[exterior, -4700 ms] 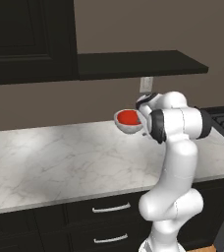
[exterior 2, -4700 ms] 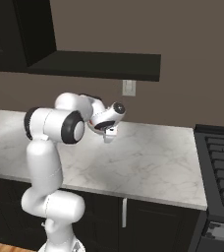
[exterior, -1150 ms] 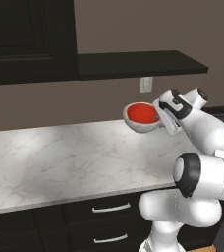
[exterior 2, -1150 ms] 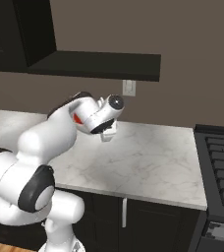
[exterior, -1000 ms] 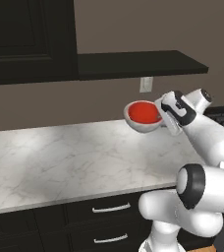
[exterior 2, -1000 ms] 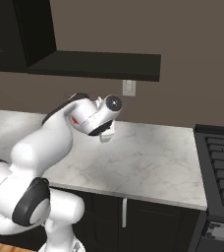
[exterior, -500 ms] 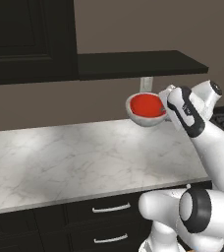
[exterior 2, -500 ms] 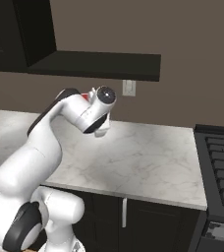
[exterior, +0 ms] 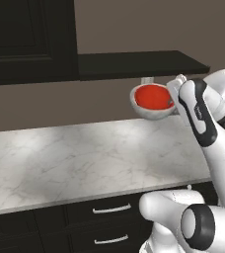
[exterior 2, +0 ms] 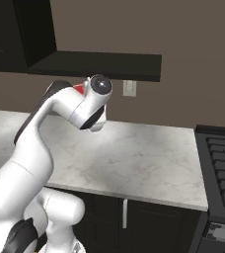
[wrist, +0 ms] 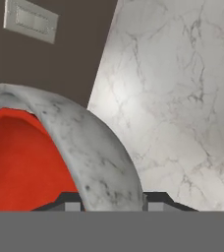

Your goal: Pick up the bowls on the counter and stack them on top of one another in the open cabinet. Place the smaller bowl on top of the larger bowl.

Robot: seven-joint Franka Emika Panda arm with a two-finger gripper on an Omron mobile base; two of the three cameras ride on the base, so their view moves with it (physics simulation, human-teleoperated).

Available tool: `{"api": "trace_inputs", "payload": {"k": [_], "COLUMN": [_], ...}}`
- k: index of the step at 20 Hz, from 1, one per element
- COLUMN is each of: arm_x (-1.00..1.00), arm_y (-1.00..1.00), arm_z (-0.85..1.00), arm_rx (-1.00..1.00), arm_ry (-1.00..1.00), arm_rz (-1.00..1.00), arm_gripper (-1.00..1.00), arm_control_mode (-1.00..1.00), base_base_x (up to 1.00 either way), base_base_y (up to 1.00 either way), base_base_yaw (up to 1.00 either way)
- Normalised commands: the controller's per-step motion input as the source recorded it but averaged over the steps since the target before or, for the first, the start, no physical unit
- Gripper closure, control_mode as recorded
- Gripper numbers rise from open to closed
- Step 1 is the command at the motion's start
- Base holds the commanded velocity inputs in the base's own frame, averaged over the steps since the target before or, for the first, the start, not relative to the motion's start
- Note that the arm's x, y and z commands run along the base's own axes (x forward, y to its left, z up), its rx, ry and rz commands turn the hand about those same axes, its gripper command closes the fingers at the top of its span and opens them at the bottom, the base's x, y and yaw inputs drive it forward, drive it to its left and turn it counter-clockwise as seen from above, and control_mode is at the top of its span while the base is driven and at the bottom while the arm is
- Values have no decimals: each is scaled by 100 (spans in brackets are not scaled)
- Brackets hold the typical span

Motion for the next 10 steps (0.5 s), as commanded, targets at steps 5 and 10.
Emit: {"api": "trace_inputs", "payload": {"k": [5, 10], "arm_x": [-25, -22], "arm_y": [0, 0], "arm_z": [37, 37], "arm_rx": [0, 0], "arm_ry": [-13, -17], "arm_rz": [-14, -17], "arm_gripper": [100, 100], "arm_control_mode": [-100, -100], "base_base_x": [0, 0], "base_base_y": [0, 0], "base_base_yaw": [0, 0]}}
